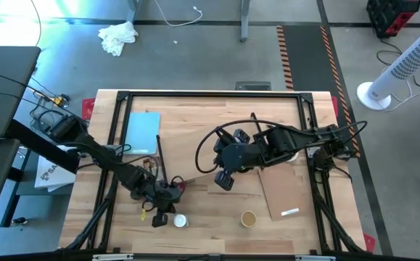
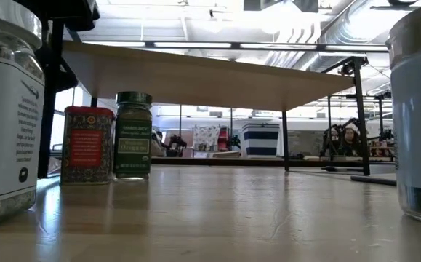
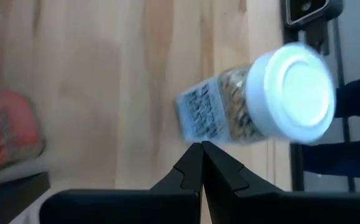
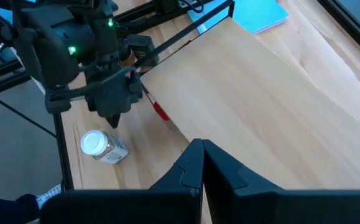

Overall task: Shelf spices
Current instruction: Move the white seasoning bottle to the bottom right of the table

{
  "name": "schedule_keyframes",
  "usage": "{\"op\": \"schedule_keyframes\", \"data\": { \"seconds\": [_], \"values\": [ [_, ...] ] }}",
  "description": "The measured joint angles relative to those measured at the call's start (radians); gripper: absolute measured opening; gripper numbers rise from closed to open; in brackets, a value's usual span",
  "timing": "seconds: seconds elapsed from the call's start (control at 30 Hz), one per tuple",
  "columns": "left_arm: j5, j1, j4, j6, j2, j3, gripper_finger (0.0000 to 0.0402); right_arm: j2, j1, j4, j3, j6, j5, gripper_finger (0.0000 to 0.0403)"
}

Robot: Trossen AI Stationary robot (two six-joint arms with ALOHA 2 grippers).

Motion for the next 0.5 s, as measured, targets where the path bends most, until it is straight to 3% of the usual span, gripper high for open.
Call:
{"op": "schedule_keyframes", "data": {
  "seconds": [0.3, 0.5],
  "values": [
    [-0.12, -0.011, -0.167, 0.008, -0.116, -0.002, 0.0, 0.0, 0.0, 0.0, 0.0, 0.008, 0.0, 0.0],
    [-0.09, -0.011, -0.207, -0.017, -0.117, -0.031, 0.0, 0.0, 0.003, 0.001, 0.0, 0.026, 0.0, 0.0]
  ]
}}
